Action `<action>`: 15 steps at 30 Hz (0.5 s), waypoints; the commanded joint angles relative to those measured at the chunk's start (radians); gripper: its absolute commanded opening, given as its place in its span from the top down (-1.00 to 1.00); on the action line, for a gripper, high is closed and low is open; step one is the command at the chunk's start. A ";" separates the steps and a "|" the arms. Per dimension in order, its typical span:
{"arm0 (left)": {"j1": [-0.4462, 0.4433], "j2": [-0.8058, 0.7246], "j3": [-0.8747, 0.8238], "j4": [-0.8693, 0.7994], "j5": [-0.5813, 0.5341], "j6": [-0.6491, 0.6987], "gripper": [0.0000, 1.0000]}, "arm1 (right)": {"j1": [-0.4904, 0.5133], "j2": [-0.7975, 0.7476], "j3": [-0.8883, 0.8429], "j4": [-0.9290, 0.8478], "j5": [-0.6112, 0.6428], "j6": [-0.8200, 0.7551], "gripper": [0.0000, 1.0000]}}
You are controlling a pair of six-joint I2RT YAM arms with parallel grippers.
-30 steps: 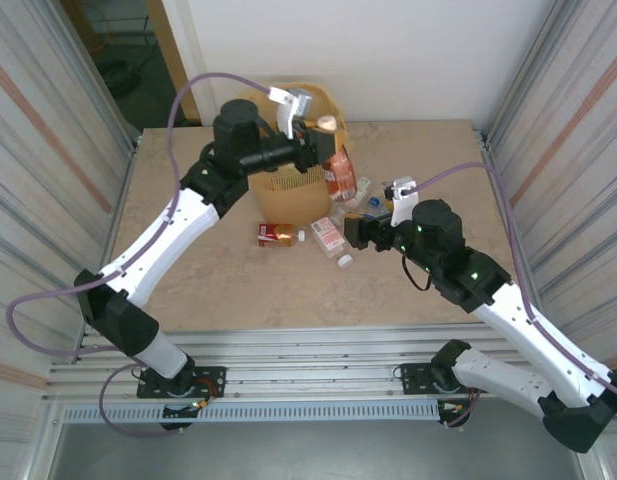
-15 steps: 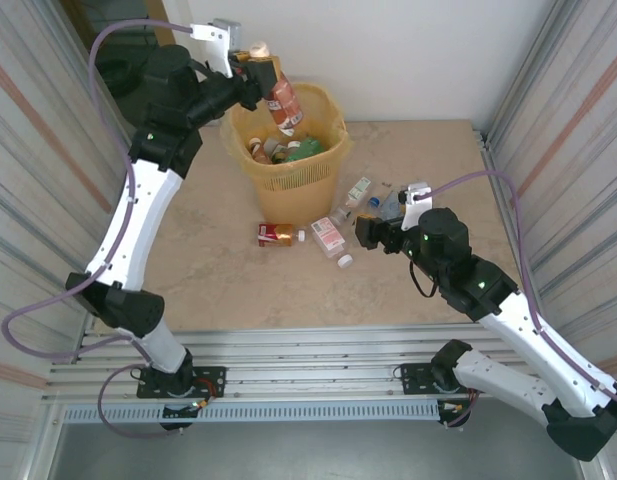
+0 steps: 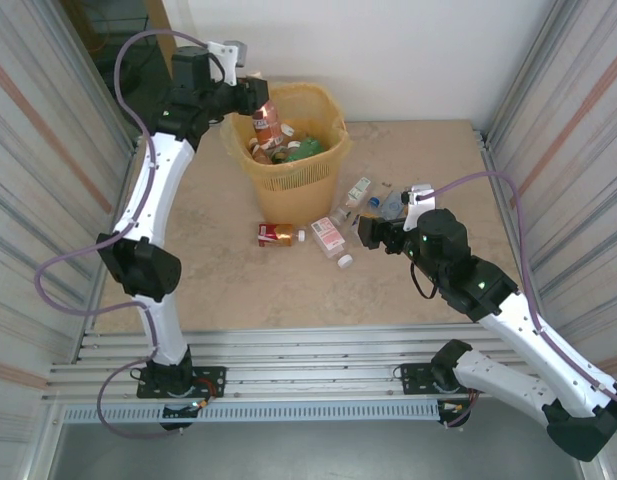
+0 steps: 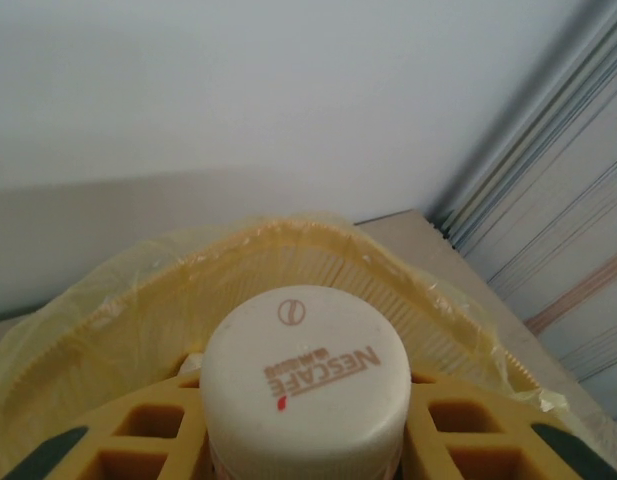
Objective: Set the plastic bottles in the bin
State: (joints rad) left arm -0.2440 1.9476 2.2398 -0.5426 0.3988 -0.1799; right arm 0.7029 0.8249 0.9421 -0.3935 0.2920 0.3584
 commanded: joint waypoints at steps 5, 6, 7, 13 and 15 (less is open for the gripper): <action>0.002 0.072 0.124 -0.161 0.008 0.025 0.77 | 0.006 0.010 -0.008 -0.002 0.019 0.020 -0.95; 0.003 0.079 0.129 -0.172 0.007 0.028 0.76 | 0.007 0.011 -0.006 -0.001 0.020 0.019 -0.95; 0.002 0.083 0.132 -0.183 0.002 0.029 0.73 | 0.006 0.013 -0.007 -0.001 0.021 0.021 -0.95; 0.002 0.079 0.132 -0.221 -0.054 0.046 0.45 | 0.007 0.016 -0.011 -0.007 0.027 0.023 -0.95; 0.002 0.077 0.130 -0.227 -0.065 0.052 0.25 | 0.007 0.017 -0.011 -0.008 0.034 0.025 -0.95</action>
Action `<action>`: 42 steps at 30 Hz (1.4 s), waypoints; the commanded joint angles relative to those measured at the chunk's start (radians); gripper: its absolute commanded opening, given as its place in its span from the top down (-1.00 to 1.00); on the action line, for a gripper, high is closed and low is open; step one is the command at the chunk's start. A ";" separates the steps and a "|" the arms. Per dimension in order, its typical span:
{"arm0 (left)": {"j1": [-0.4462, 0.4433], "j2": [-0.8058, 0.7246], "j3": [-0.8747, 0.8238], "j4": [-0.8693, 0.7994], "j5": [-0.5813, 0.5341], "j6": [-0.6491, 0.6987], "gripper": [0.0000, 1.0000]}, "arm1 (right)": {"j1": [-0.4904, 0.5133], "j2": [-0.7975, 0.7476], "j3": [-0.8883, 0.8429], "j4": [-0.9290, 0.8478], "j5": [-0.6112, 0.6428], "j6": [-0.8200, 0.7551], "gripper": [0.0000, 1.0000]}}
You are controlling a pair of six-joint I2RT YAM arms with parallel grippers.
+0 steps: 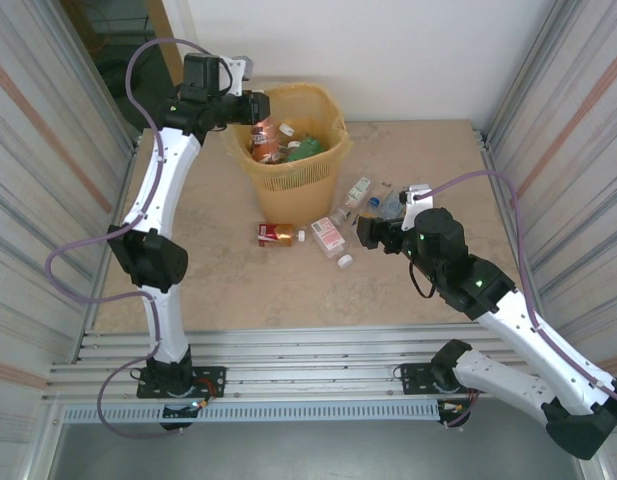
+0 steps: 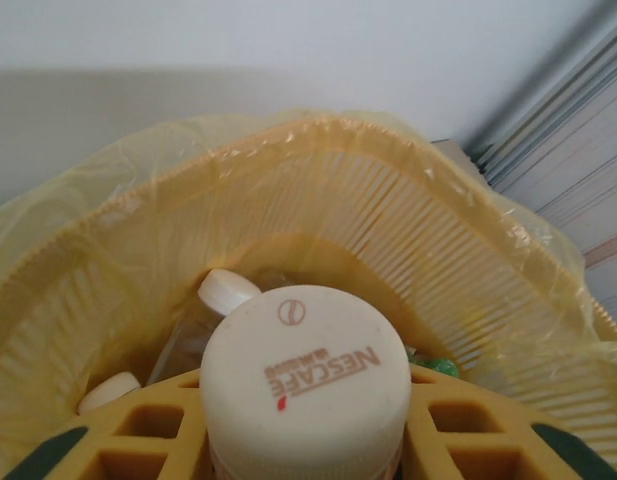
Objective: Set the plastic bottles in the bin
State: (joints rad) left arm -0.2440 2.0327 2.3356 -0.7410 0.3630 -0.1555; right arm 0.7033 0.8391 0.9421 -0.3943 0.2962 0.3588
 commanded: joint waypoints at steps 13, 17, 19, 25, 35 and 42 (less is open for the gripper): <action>-0.002 -0.034 0.027 -0.023 -0.078 0.040 -0.21 | 0.002 0.029 0.010 -0.038 0.074 0.043 -0.95; -0.009 -0.054 0.020 -0.014 -0.088 0.048 -0.22 | -0.006 0.045 0.023 -0.065 0.122 0.061 -0.95; -0.016 -0.074 0.001 -0.005 -0.097 0.057 -0.22 | -0.016 0.053 0.026 -0.077 0.137 0.074 -0.96; -0.059 -0.169 -0.094 0.047 -0.146 0.101 -0.33 | -0.067 0.066 0.026 -0.109 0.146 0.126 -0.95; -0.118 -0.432 -0.406 0.234 -0.217 0.129 -0.59 | -0.254 0.087 0.034 -0.234 0.149 0.293 -0.95; -0.141 -0.668 -0.721 0.411 -0.256 0.082 -0.90 | -0.427 0.125 0.041 -0.295 0.017 0.379 -0.95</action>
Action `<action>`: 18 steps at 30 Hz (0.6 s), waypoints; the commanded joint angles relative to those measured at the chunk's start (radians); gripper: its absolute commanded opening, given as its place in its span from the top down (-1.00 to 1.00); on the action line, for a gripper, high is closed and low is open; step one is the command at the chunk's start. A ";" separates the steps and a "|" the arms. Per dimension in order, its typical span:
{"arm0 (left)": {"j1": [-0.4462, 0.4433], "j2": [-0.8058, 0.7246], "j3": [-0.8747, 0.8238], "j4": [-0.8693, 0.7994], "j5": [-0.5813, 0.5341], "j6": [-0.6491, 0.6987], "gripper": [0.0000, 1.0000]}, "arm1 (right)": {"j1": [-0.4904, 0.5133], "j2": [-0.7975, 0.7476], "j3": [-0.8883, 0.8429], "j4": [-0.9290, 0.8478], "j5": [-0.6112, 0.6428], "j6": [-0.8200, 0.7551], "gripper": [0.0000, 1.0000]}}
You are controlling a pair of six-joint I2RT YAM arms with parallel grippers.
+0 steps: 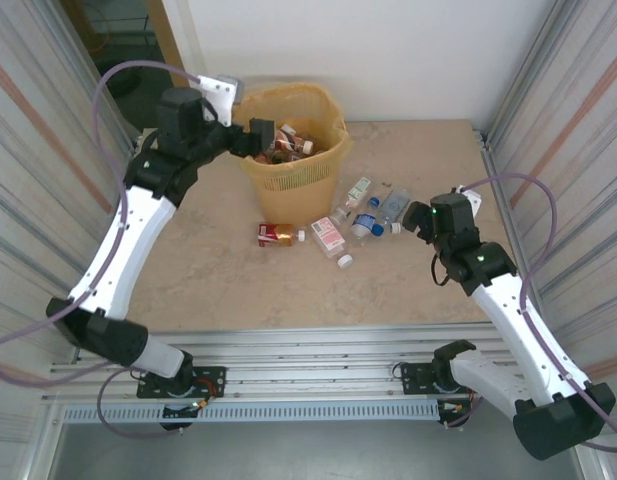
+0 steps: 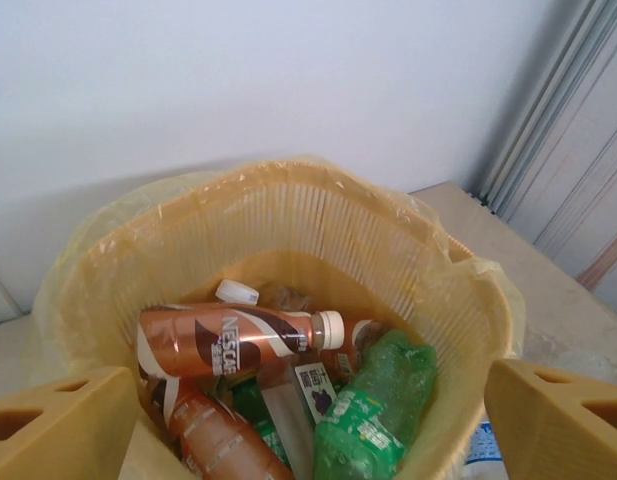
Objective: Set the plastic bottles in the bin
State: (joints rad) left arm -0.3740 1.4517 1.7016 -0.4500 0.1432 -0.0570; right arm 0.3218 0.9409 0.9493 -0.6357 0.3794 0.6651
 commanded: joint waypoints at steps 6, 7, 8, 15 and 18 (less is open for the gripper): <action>-0.015 -0.267 -0.356 0.245 -0.092 -0.091 -0.98 | -0.142 0.145 0.065 -0.086 -0.149 0.124 -0.95; -0.014 -0.290 -0.388 0.256 -0.105 -0.102 -0.98 | -0.149 0.165 0.071 -0.086 -0.153 0.128 -0.95; -0.014 -0.314 -0.427 0.268 -0.117 -0.115 -0.97 | -0.156 0.188 0.079 -0.086 -0.156 0.135 -0.95; -0.015 -0.420 -0.611 0.322 -0.158 -0.195 -0.97 | -0.207 0.329 0.109 -0.040 -0.186 0.186 -0.95; -0.014 -0.426 -0.651 0.330 -0.167 -0.218 -0.98 | -0.222 0.378 0.109 0.004 -0.207 0.213 -0.95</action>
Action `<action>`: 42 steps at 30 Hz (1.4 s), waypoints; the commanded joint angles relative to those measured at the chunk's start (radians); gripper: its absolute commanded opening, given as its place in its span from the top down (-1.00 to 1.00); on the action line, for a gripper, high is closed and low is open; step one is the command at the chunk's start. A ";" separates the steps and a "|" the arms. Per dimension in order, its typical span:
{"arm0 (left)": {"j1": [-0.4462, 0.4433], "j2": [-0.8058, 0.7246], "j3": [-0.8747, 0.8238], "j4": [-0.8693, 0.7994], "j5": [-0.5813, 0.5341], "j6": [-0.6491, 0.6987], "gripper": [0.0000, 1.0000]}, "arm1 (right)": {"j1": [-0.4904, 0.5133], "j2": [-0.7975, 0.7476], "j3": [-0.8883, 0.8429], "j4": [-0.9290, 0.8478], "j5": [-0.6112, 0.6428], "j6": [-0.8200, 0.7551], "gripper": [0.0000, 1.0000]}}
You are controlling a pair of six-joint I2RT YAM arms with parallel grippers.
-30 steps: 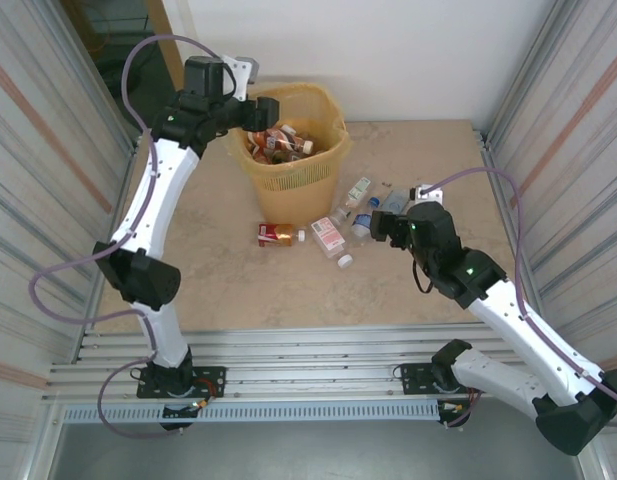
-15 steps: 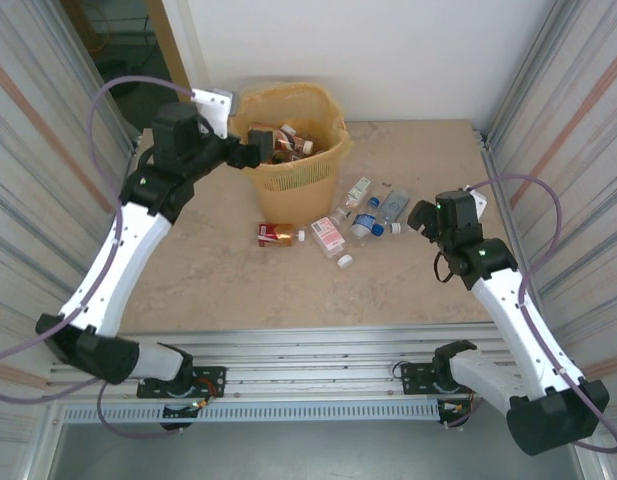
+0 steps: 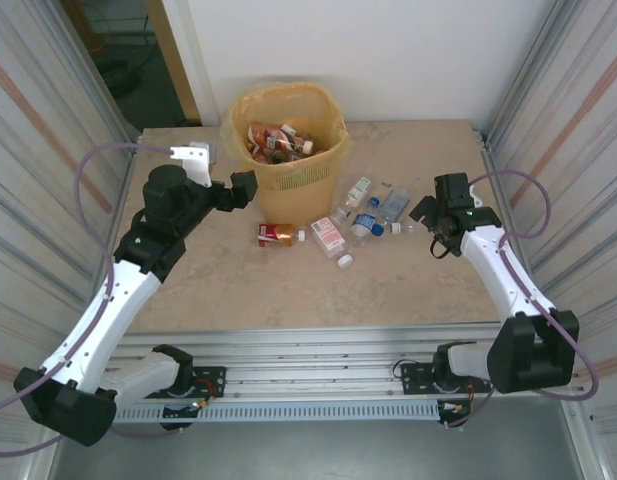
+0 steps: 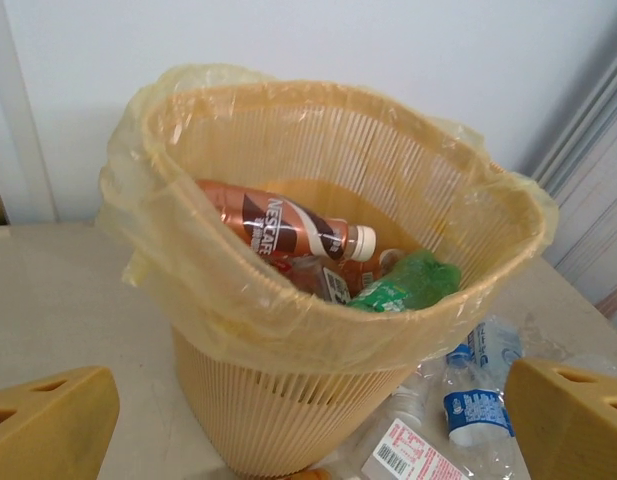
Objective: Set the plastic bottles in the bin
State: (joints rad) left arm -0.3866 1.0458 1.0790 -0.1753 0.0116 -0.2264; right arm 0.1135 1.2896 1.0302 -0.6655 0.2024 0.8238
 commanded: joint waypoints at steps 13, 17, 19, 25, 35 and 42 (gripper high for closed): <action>-0.002 0.045 -0.027 0.067 -0.005 -0.077 -0.98 | -0.054 0.240 0.085 0.121 -0.070 0.116 -0.95; -0.002 0.058 -0.024 0.071 0.006 -0.084 -0.98 | -0.061 0.293 0.101 0.142 -0.079 0.128 -0.95; -0.002 0.063 -0.022 0.070 0.010 -0.083 -0.98 | -0.066 0.321 0.111 0.150 -0.088 0.132 -0.96; -0.001 0.070 -0.022 0.073 0.015 -0.088 -0.98 | -0.066 0.381 0.117 0.177 -0.095 0.142 -0.95; -0.001 0.085 -0.031 0.079 0.027 -0.097 -0.97 | -0.073 0.461 0.115 0.198 -0.102 0.138 -0.95; -0.002 0.090 -0.031 0.080 0.029 -0.102 -0.98 | -0.078 0.503 0.108 0.208 -0.112 0.122 -0.98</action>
State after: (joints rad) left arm -0.3866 1.1355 1.0447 -0.1215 0.0326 -0.3161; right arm 0.0441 1.7702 1.1202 -0.4522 0.0990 0.9390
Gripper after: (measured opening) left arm 0.987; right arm 0.987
